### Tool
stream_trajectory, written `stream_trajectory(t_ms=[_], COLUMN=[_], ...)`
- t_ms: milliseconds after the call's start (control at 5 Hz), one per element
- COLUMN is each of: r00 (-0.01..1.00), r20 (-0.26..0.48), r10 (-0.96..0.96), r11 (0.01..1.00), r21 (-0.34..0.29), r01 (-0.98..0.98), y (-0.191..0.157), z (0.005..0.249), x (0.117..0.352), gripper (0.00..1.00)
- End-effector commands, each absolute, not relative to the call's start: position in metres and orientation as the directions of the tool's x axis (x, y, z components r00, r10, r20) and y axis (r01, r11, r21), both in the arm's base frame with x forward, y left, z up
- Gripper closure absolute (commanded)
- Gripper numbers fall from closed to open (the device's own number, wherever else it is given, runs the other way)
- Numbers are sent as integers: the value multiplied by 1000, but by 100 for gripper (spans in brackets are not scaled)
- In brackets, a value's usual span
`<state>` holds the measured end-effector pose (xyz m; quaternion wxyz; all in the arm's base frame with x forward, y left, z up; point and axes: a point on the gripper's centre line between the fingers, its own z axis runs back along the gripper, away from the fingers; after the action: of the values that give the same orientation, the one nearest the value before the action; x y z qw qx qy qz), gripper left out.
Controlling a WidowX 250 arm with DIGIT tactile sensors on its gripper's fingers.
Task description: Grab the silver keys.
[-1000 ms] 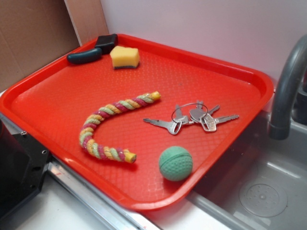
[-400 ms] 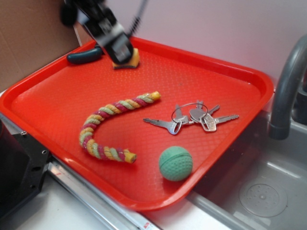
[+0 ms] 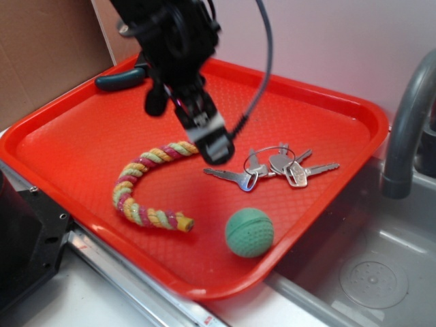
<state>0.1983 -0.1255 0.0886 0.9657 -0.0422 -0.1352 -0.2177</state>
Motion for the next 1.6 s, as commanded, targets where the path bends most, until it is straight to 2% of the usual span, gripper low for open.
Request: stream_trajectory(t_ms=[0,200,400,800,1000,1200,1400], r00=[795,787,791,780,747,738,728], r20=[390,389,404,424,448,442,444], r10=[-464,-478,-459,-461,-492,-511,-523], r11=[865,861,867,865,838,825,820], r21=[6,29,9,17,11,12,28], r01=[502,508,498,502,546,564,572], y=[-131,-133,-135,-136,-134,-135,-134], z=[63,54,57,64,54,46,54], x=[229,237,233,232,235,236,234], gripper=[0,0,100,100,100,100,0])
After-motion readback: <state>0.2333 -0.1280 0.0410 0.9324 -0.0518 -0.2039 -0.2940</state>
